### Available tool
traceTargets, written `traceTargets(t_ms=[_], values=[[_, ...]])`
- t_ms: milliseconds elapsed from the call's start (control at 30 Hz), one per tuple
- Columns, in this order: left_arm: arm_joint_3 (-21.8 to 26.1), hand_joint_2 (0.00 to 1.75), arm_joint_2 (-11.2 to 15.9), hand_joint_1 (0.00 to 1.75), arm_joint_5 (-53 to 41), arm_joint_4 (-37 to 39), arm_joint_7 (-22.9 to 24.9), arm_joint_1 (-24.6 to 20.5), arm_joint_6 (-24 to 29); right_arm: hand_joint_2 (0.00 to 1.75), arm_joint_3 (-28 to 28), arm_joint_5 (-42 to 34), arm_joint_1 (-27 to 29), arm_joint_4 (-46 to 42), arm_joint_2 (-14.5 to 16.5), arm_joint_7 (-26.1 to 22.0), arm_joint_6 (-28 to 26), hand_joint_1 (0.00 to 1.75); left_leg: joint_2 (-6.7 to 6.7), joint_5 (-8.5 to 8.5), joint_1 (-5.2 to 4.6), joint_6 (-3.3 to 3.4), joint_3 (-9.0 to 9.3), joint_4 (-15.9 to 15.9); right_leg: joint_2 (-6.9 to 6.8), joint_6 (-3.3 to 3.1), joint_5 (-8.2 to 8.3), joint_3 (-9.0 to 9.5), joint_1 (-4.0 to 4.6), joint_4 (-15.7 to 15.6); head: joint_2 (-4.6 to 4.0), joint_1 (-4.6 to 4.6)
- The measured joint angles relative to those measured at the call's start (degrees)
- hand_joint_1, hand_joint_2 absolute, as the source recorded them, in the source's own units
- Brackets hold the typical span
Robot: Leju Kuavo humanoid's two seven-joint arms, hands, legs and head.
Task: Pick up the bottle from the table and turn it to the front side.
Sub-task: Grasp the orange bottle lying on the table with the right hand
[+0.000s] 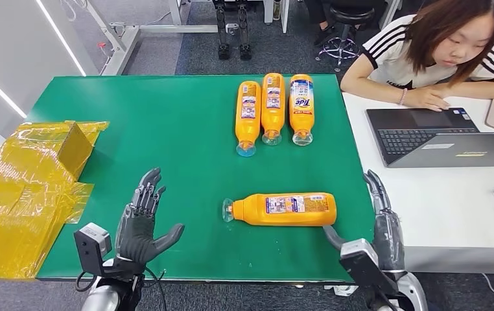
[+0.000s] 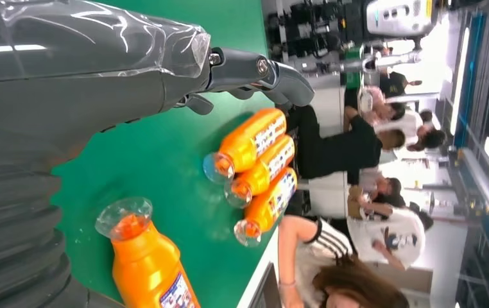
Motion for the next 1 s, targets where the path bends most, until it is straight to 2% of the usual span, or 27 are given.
traceTargets(t_ms=[200, 367, 467, 700, 900, 1000], values=[[-1.28, 1.75, -0.17, 0.0, -0.09, 1.42, 0.49, -3.46, -1.91, 1.75, 1.66, 1.26, -7.61, 9.14, -4.06, 3.86, 8.83, 0.0, 0.0, 0.09, 0.0, 0.0, 0.01, 0.01, 0.0, -0.01, 0.08, 0.03, 0.0, 0.01, 0.0, 0.01], [-1.93, 1.75, -0.11, 0.0, 0.0, 2.96, 1.03, -5.68, -2.21, 1.75, 8.31, 3.36, -16.62, 19.66, -10.72, 6.43, 15.95, 0.0, 0.0, 0.12, -0.02, 0.02, 0.0, 0.06, 0.0, 0.02, 0.14, 0.04, -0.02, 0.02, 0.0, 0.02], [-2.29, 1.75, -0.04, 0.0, 0.01, 4.1, 1.21, -6.92, -2.08, 1.75, 12.82, 2.64, -22.95, 25.17, -13.1, 7.08, 19.94, 0.0, 0.0, 0.14, -0.02, 0.02, 0.01, 0.07, 0.03, 0.03, 0.17, 0.03, -0.02, 0.02, 0.0, 0.01], [-2.83, 1.75, -0.37, 0.0, -0.1, 5.83, 2.22, -8.56, -2.25, 1.75, 22.59, 3.96, -33.46, 34.47, -14.73, 10.31, 23.37, 0.0, -0.02, 0.16, 0.02, 0.01, 0.01, 0.08, 0.03, -0.01, 0.19, -0.02, 0.0, 0.05, 0.0, 0.0], [-2.83, 1.75, -0.55, 0.0, -1.4, 7.18, 2.63, -9.86, -2.79, 1.75, 27.54, 3.78, -36.68, 37.3, -15.91, 11.05, 23.45, 0.0, -0.03, 0.16, 0.01, 0.01, -0.02, 0.08, 0.02, -0.01, 0.19, -0.01, 0.02, 0.05, 0.0, 0.01], [-2.83, 1.75, -0.54, 0.0, -0.62, 8.02, 3.36, -10.78, -4.75, 1.75, 29.38, 1.95, -37.73, 38.22, -16.17, 10.45, 25.1, 0.0, -0.04, 0.16, 0.0, 0.01, -0.03, 0.08, 0.02, -0.01, 0.19, -0.01, 0.01, 0.04, 0.0, 0.0]])
